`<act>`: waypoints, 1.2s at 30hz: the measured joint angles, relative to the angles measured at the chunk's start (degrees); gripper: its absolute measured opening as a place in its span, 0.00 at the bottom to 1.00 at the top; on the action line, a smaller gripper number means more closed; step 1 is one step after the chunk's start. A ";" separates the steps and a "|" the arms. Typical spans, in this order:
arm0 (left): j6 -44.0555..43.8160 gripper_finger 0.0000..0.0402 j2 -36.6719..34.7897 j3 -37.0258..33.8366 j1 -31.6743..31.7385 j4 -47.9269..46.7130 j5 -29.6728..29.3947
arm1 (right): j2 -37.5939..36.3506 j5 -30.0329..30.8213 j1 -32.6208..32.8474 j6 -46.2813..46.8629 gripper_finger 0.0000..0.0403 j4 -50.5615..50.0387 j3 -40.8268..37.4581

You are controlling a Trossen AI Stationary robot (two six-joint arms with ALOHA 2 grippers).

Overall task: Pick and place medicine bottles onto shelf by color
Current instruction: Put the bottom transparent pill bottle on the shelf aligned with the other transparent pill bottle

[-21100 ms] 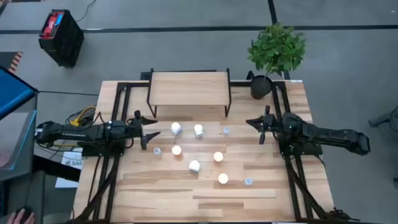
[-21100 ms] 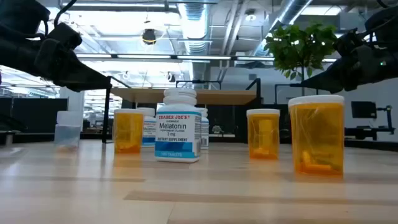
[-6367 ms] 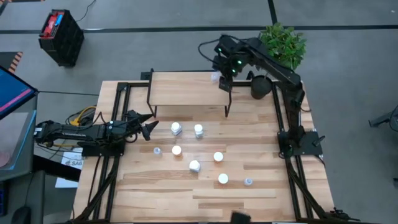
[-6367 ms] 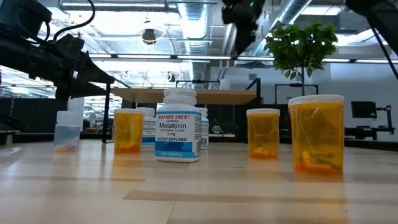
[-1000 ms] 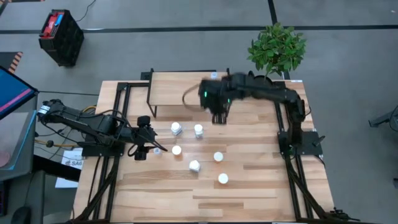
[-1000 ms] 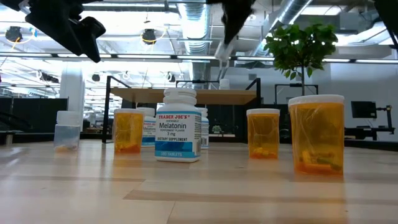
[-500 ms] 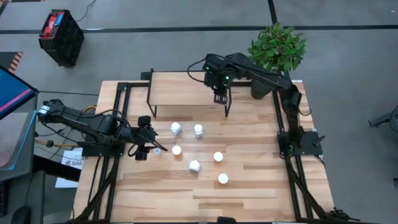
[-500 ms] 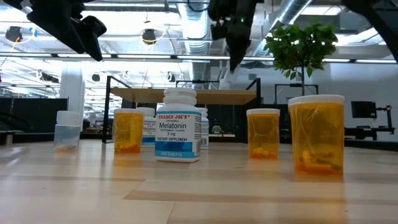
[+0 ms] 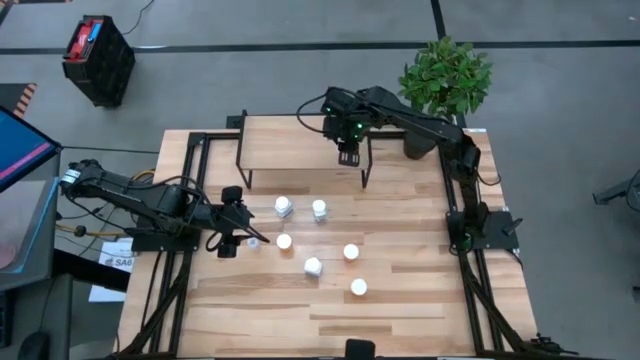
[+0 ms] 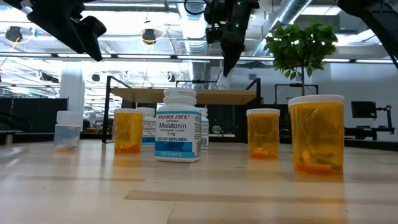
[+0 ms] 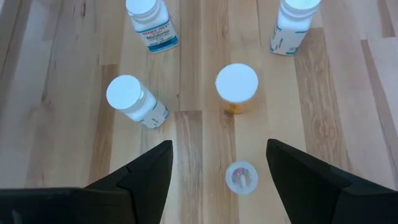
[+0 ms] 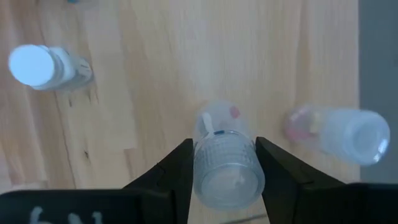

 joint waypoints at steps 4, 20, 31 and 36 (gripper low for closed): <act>0.02 0.61 0.00 0.00 0.00 0.00 0.01 | 0.61 0.42 -0.80 0.01 0.42 -0.94 0.00; 0.04 0.61 0.00 0.00 -0.02 -0.02 0.01 | 0.70 0.53 -1.74 0.01 0.55 0.07 -0.04; 0.04 0.61 0.00 0.00 -0.01 -0.02 0.02 | 0.61 3.40 -1.68 0.03 0.61 1.14 -0.04; 0.04 0.61 0.00 0.00 -0.02 -0.02 0.02 | 0.15 5.73 -1.63 0.77 0.61 -0.03 1.10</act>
